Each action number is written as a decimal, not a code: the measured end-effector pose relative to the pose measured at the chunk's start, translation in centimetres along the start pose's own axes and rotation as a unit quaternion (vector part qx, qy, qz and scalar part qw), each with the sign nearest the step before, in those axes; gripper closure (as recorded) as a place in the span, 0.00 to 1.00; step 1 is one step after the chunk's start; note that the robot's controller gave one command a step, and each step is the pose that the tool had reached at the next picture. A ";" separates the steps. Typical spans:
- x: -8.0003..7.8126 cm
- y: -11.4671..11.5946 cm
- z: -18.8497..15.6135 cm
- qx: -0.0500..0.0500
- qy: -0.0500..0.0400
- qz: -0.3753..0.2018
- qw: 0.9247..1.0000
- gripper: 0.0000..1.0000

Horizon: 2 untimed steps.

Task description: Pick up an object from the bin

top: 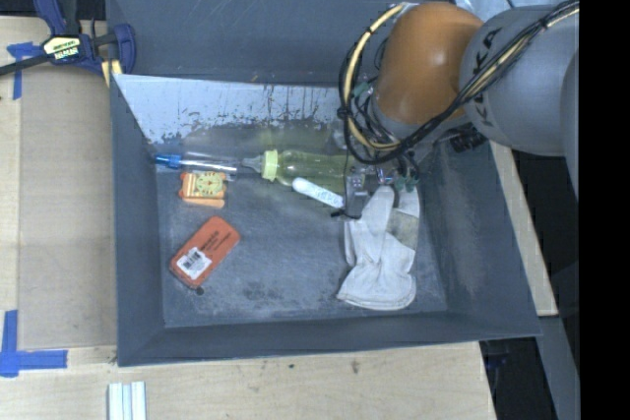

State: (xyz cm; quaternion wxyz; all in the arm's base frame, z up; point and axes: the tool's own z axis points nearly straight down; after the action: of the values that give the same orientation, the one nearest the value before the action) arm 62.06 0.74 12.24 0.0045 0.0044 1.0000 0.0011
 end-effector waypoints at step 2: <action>-0.4 -2.1 3.3 0.000 0.000 0.051 0.999 1.00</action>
Offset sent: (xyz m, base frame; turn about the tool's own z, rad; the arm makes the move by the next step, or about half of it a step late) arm 0.0001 -0.0222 -0.0394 0.1010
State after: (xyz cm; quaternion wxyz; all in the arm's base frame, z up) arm 62.47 -1.41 8.92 0.0049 0.0550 0.9985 0.0016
